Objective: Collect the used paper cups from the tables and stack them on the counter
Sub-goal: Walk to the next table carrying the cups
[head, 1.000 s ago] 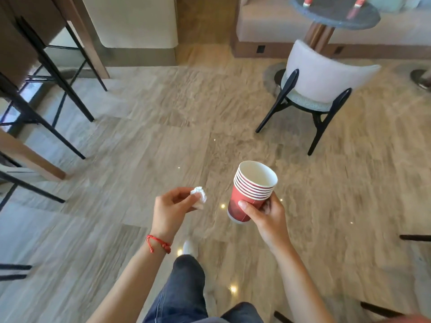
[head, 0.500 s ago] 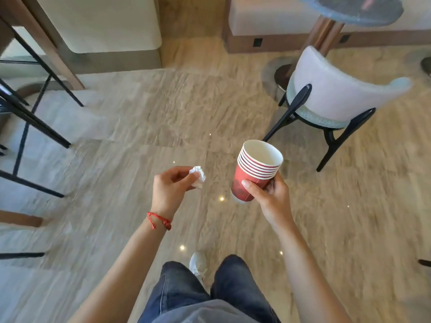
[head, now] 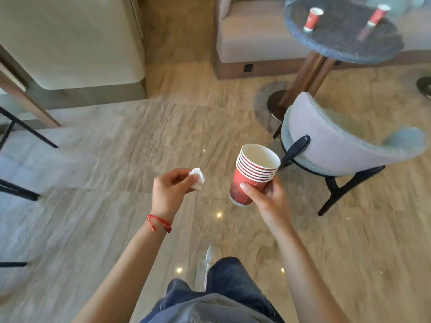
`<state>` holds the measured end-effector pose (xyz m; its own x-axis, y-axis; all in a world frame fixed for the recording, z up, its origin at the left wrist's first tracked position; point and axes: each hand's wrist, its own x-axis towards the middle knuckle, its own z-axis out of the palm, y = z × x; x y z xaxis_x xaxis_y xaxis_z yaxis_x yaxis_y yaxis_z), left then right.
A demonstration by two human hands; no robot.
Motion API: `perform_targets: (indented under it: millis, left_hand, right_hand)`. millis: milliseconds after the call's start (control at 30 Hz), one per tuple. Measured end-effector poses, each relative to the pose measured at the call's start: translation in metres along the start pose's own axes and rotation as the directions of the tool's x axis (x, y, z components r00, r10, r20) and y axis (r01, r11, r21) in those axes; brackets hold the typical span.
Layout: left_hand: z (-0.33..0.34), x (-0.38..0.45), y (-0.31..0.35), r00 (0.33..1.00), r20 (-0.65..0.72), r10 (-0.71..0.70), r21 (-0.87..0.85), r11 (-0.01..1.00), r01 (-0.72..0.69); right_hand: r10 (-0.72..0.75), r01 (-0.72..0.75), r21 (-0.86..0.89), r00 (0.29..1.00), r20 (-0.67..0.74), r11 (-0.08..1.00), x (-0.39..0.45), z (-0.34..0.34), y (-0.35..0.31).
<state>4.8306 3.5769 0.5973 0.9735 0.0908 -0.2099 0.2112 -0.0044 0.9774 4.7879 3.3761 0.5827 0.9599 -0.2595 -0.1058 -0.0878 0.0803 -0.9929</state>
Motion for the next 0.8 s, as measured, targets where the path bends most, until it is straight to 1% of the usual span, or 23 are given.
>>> perform_targets:
  millis: [200,300,500,633,800]
  left_hand:
    - [0.037,0.109,0.036,0.998,-0.042,0.049,0.021,0.999,-0.048]
    - [0.052,0.162,0.041,0.998,-0.038,0.039,0.029,0.999,-0.038]
    - [0.082,0.293,0.054,0.999,0.013,0.036,0.018,0.999,-0.036]
    - [0.103,0.384,0.08,0.998,0.065,0.017,0.015,1.0,-0.018]
    - [0.133,0.477,0.113,0.988,0.151,0.027,0.023,0.999,-0.03]
  right_hand:
    - [-0.014,0.015,-0.025,0.999,0.043,1.0,0.121,0.006,-0.023]
    - [0.002,0.0,-0.037,0.999,0.048,0.999,0.174,0.009,-0.023]
    - [-0.006,0.006,-0.04,1.0,-0.002,0.999,0.299,0.022,-0.021]
    - [0.0,-0.003,-0.047,0.998,-0.055,0.999,0.387,0.039,-0.029]
    - [0.012,-0.017,-0.052,0.995,-0.098,0.999,0.479,0.051,-0.042]
